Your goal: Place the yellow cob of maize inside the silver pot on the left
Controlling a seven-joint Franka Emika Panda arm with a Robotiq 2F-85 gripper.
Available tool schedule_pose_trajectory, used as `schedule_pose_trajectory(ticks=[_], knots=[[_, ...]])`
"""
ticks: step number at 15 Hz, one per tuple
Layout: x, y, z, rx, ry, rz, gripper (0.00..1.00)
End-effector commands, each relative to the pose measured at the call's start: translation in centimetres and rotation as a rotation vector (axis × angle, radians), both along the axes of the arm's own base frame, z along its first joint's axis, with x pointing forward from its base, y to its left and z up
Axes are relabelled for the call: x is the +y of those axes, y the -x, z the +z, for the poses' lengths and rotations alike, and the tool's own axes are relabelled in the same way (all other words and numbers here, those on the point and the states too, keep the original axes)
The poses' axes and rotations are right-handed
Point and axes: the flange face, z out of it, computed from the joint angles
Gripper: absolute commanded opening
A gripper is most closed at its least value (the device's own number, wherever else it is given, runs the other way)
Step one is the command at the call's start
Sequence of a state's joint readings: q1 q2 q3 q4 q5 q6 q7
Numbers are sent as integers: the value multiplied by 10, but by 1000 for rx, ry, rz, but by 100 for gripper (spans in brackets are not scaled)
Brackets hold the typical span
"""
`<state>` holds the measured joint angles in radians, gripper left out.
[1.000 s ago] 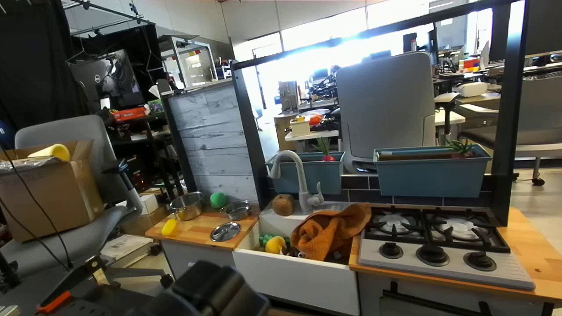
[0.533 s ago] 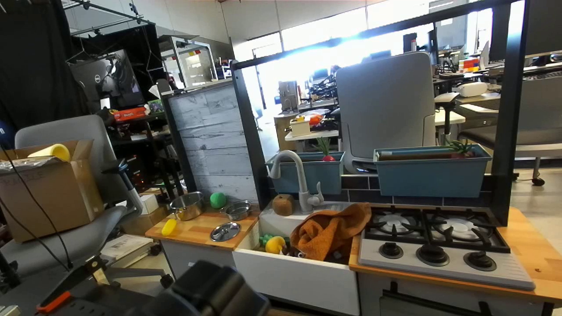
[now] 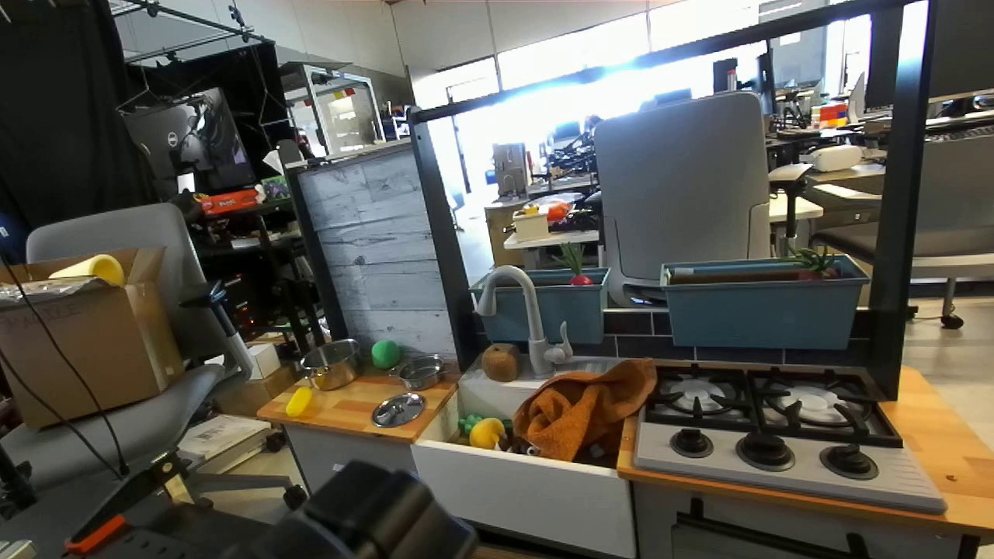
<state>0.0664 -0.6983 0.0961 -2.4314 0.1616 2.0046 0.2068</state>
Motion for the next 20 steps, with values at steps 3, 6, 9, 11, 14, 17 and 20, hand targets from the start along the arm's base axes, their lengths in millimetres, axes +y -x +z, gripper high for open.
schedule_pose_trajectory(ticks=[3, 6, 9, 11, 14, 17, 20], knots=[[0, 0, 1, 1, 0, 0, 100], [0, 0, 1, 1, 0, 0, 100], [0, 0, 1, 1, 0, 0, 100], [0, 0, 1, 1, 0, 0, 100], [-1, 2, 3, -15, -2, -6, 100], [-2, 3, 3, -38, -3, -14, 100], [3, -8, -10, -75, -12, -5, 100]])
